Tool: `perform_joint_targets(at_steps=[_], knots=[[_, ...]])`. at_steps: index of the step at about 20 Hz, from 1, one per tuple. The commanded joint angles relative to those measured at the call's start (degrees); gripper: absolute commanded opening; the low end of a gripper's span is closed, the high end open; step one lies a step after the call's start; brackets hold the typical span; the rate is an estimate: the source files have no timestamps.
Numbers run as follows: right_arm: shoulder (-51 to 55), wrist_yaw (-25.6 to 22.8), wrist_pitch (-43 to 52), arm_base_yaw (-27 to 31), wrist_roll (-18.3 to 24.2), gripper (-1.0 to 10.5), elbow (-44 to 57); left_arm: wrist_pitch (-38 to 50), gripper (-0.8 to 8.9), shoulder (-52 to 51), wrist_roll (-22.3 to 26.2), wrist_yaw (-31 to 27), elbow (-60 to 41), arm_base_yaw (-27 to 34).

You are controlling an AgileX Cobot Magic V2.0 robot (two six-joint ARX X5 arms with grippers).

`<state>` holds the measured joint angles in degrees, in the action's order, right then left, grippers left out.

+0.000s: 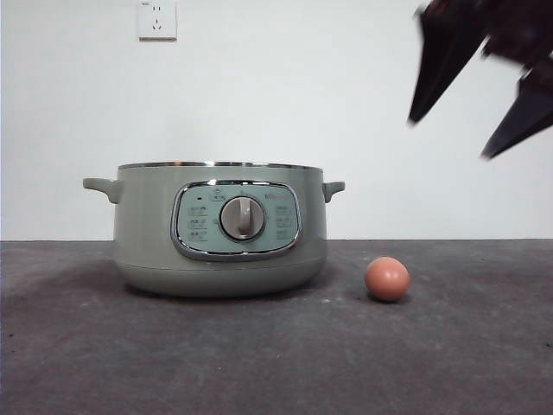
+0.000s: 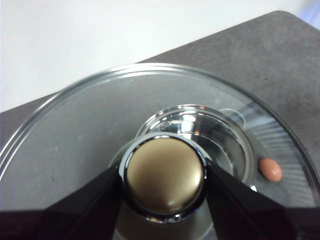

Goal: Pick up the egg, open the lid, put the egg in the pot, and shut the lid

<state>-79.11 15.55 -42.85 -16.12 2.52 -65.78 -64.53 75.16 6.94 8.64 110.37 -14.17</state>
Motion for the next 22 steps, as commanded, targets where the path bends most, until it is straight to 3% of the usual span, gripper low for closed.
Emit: perform_joint_targets(at_steps=[1, 12, 14, 17, 22], knots=[[-4.59, -2.8, 3.58, -2.12, -1.16, 6.0, -0.11, 0.96, -0.08, -5.38, 0.55, 0.26, 0.81, 0.24], [-20.04, -12.87, 12.92, -8.26, -5.42, 5.9, -0.11, -10.95, -0.08, -20.55, -1.7, -0.85, 0.52, 0.26], [-20.92, -13.0, 13.79, -8.31, -7.02, 5.9, -0.11, -10.93, -0.08, -22.84, -2.38, -1.16, -0.13, 0.26], [-22.03, -12.98, 14.71, -8.31, -8.44, 4.6, -0.11, -10.93, -0.08, -23.91, -2.8, -1.18, -0.15, 0.26], [-24.63, -12.85, 14.21, -8.66, -10.1, 4.6, -0.11, -10.93, -0.08, -23.8, -2.84, -1.18, -0.15, 0.26]])
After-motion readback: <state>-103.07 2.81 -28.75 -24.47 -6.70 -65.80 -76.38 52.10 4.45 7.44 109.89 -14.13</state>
